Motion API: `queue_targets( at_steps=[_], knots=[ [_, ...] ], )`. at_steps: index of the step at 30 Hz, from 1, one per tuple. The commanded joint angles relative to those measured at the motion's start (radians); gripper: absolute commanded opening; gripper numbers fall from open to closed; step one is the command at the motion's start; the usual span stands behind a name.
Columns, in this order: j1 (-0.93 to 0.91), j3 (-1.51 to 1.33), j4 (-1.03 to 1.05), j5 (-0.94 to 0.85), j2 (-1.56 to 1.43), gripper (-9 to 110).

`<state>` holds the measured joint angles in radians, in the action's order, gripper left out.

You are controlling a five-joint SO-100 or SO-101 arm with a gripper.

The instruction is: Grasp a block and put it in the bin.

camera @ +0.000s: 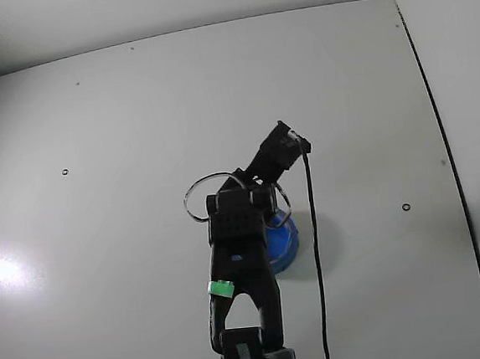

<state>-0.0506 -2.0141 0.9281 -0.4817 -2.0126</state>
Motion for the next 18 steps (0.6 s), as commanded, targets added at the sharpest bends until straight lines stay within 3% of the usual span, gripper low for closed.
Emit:
queue_targets(
  at_steps=[1, 18],
  knots=[
    [-0.005, -0.140, -0.017, -0.018, -0.133, 0],
    [-0.005, -0.342, -0.222, -0.028, -0.235, 1]
  ],
)
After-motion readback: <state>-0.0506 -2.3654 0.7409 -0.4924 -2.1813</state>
